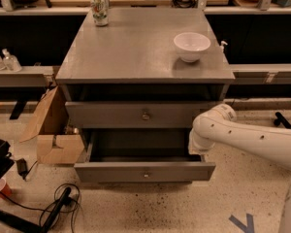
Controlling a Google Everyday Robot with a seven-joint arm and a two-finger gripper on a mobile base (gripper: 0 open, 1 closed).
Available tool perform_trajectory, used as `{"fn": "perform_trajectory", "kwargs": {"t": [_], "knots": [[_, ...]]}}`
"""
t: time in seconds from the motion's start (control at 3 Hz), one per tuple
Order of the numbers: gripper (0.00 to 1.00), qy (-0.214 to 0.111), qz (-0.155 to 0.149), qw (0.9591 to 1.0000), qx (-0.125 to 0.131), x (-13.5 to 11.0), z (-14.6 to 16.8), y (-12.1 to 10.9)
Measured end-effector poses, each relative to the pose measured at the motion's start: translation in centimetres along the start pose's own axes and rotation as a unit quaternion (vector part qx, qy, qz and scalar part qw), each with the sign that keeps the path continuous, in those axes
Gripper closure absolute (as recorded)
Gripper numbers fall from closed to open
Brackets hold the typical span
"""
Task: Open middle drawer
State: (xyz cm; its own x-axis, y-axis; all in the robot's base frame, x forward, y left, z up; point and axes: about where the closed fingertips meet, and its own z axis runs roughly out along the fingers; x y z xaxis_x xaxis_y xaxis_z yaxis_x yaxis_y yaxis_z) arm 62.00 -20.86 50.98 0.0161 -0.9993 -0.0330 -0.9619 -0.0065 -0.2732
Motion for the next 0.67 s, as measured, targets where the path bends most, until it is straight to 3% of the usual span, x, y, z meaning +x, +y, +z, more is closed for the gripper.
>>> {"fn": "perform_trajectory", "kwargs": {"t": [0.33, 0.67], "knots": [[1.00, -0.075, -0.036, 0.9941, 0.069, -1.6, 3.2, -2.4], [1.00, -0.103, -0.051, 0.9892, 0.092, -2.7, 4.7, -3.4]]}}
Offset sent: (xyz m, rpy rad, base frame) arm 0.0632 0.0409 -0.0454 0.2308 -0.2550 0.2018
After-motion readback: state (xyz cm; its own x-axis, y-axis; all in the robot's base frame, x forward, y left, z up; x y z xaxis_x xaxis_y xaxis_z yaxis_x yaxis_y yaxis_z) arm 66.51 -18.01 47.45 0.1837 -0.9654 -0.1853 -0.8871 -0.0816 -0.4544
